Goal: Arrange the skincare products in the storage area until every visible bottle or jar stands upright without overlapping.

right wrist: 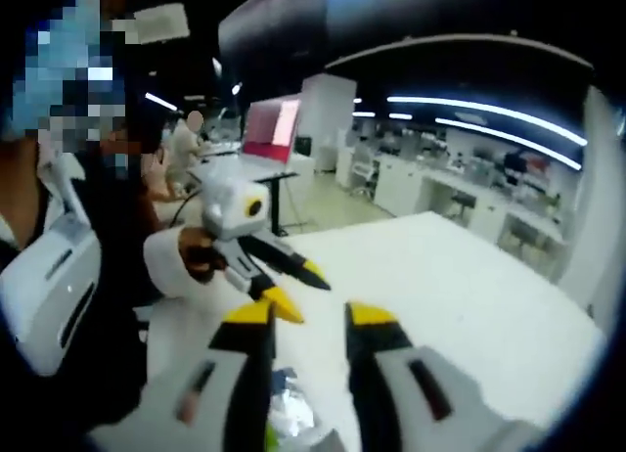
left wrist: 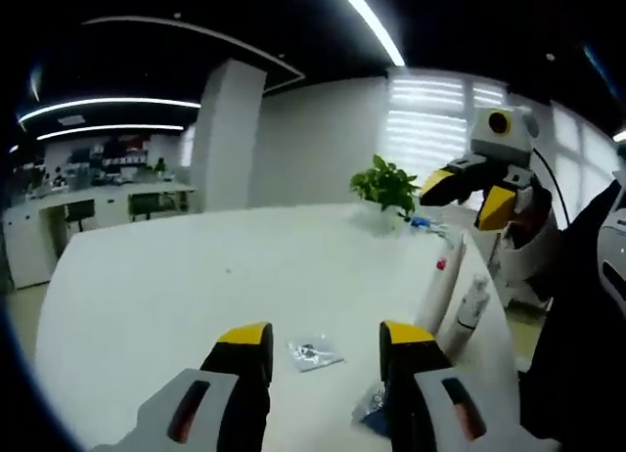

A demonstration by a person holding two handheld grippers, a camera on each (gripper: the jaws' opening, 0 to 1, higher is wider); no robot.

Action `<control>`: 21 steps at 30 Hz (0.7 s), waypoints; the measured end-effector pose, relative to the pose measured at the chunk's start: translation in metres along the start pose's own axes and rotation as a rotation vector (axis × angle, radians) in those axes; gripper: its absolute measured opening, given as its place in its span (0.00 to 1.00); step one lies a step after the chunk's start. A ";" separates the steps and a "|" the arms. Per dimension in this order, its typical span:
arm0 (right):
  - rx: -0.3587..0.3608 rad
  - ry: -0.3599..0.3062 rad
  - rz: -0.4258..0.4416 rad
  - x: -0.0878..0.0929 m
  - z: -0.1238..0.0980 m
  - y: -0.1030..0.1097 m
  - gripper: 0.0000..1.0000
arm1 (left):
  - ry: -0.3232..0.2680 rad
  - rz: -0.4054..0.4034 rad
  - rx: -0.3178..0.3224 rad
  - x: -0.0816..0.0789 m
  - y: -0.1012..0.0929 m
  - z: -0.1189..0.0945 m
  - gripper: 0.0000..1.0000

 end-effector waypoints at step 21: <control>-0.197 0.216 0.228 0.021 0.017 -0.042 0.28 | 0.103 0.013 0.033 0.019 0.004 0.027 0.41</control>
Point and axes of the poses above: the point that each gripper's makers call its tool centre point, and the gripper's own axes: z roughly forward along the fingers, y roughly to its left, x roughly out of its underside, the point moved 1 cm from there along -z, roughly backward along the fingers, and after that the axes turned 13 degrees about -y, right-handed, at the moved point
